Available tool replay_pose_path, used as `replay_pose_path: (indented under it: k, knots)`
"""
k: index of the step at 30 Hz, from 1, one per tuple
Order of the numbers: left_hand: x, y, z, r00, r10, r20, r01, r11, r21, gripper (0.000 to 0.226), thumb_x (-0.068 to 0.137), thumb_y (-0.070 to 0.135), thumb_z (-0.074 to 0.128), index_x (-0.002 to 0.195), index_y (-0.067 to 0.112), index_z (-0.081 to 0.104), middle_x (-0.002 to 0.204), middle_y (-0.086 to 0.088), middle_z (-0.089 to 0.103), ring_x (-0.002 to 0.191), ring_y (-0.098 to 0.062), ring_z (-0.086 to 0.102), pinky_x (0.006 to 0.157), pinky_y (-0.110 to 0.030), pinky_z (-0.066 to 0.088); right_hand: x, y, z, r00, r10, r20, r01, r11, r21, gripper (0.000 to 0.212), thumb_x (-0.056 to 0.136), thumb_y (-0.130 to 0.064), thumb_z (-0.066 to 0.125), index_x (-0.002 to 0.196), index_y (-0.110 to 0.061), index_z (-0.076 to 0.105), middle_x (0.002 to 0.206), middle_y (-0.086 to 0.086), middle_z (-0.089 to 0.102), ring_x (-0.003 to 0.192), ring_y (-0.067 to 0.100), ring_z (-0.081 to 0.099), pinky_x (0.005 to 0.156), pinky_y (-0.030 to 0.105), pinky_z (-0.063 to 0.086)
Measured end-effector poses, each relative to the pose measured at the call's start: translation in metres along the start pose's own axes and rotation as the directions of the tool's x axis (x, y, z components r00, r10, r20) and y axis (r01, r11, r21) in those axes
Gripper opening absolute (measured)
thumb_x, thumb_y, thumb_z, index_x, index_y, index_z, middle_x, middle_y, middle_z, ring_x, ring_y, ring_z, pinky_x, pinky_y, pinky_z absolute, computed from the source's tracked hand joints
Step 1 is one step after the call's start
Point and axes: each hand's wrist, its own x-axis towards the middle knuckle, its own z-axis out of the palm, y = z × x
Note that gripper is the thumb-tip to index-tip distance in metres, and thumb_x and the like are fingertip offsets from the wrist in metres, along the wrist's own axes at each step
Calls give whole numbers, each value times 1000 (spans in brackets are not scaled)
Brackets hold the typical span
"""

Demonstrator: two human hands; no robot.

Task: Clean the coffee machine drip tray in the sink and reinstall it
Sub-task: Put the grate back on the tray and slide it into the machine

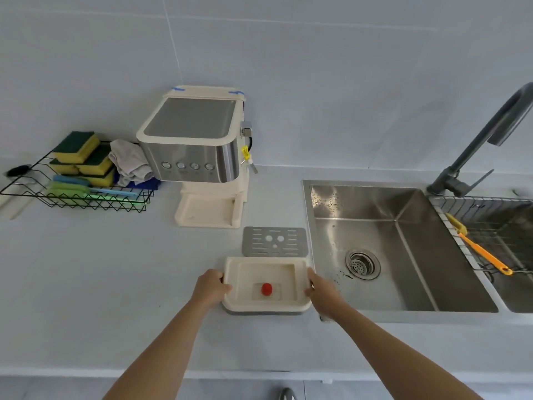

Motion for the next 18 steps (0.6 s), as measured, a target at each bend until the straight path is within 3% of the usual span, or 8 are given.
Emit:
replay_pose_path:
  k: [3, 5, 7, 9, 10, 14, 18]
  knots:
    - [5, 5, -7, 999, -23, 36, 22, 999, 36, 10, 77, 10, 66, 77, 0, 65, 93, -19, 68, 98, -33, 64, 67, -26, 38, 4, -3, -13, 998, -37, 45, 41, 994, -105, 41, 93, -12, 44, 132, -5, 35, 117, 17, 57, 99, 26, 54, 72, 28, 36]
    - [10, 11, -15, 999, -32, 40, 30, 998, 60, 22, 76, 14, 69, 62, 7, 54, 87, -15, 63, 99, -34, 63, 64, -27, 37, 6, -9, -26, 996, -61, 60, 69, 988, -140, 43, 94, -17, 46, 134, -4, 37, 132, 16, 51, 120, 27, 49, 89, 31, 38]
    - [15, 23, -23, 1000, -7, 20, 5, 993, 117, 19, 78, 19, 68, 79, 2, 60, 103, -17, 65, 106, -33, 59, 73, -30, 41, 11, -16, -40, 995, -92, 37, 96, 987, -127, 51, 94, -20, 48, 140, -4, 31, 142, 15, 43, 131, 28, 41, 104, 33, 33]
    - [23, 35, -27, 1000, 17, -14, -16, 992, 124, 44, 80, 17, 67, 117, -1, 55, 126, -18, 57, 118, -30, 53, 92, -31, 41, 21, -22, -50, 993, -121, 14, 122, 986, -118, 57, 94, -21, 50, 143, -5, 26, 147, 13, 37, 135, 27, 36, 110, 34, 29]
    - [27, 41, -28, 999, 31, -12, -29, 994, 109, 53, 79, 16, 67, 127, 2, 49, 132, -18, 53, 122, -29, 50, 98, -30, 39, 27, -25, -54, 991, -136, 0, 135, 984, -118, 59, 93, -20, 52, 144, -7, 25, 148, 12, 36, 136, 26, 35, 111, 35, 28]
    - [41, 67, -25, 991, 137, -3, -135, 979, 151, 61, 78, 14, 69, 133, 8, 43, 135, -15, 50, 122, -29, 50, 101, -36, 41, 53, -35, -69, 985, -169, -43, 161, 976, -145, 56, 89, -15, 58, 139, -10, 33, 140, 12, 44, 126, 28, 45, 104, 35, 37]
    - [56, 90, -16, 970, 233, 73, -243, 898, 367, 64, 78, 17, 68, 135, 15, 39, 136, -11, 42, 122, -28, 47, 98, -39, 42, 82, -38, -76, 976, -219, 5, 212, 939, -270, 60, 82, -16, 66, 134, -9, 37, 135, 13, 44, 125, 29, 42, 104, 37, 38]
